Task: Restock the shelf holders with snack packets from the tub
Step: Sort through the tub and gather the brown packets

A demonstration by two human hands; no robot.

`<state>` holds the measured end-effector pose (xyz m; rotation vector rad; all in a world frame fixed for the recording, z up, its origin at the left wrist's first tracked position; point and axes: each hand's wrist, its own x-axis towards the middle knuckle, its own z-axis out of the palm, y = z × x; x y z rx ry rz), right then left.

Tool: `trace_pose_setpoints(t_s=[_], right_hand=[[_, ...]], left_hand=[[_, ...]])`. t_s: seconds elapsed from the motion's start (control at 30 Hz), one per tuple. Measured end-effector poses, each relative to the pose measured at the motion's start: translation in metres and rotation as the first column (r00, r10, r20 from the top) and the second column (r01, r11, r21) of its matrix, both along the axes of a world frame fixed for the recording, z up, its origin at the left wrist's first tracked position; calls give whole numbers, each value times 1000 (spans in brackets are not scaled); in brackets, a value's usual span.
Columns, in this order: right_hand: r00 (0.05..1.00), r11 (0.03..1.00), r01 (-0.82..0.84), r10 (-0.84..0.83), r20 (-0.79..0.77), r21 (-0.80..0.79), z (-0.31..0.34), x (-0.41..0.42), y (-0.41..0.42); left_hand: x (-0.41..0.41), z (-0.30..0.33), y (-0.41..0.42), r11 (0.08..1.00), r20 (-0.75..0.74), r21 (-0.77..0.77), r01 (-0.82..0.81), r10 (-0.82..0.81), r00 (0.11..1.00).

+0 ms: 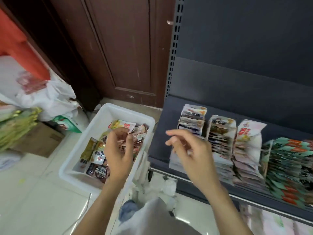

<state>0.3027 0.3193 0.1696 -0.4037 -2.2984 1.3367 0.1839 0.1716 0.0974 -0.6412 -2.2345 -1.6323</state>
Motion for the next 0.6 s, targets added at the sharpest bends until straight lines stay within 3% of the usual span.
trace_pose_setpoints(t_s=[0.1,0.17,0.23,0.33,0.47,0.6], right_hand=[[963,978,-183,158,219,98,-35,-37,-46],[886,937,-297,199,419,184,-66,-61,-72],[825,897,-373,204,527,237,-98,-82,-93],[763,883,-414,204,613,222,-139,-112,-113],[713,899,-373,120,691,229,-179,-151,-118],[711,863,-391,62,700,321,-211,-194,-112]], left_hand=[[-35,-42,-61,954,185,-301,-1,60,981],[-59,-74,-96,837,340,-536,114,91,936],[-78,-100,-119,719,468,-655,230,147,871],[-96,-132,-134,621,544,-704,344,161,824],[-115,-165,-132,462,524,-778,427,100,846],[-129,-186,-130,411,525,-789,457,62,849]])
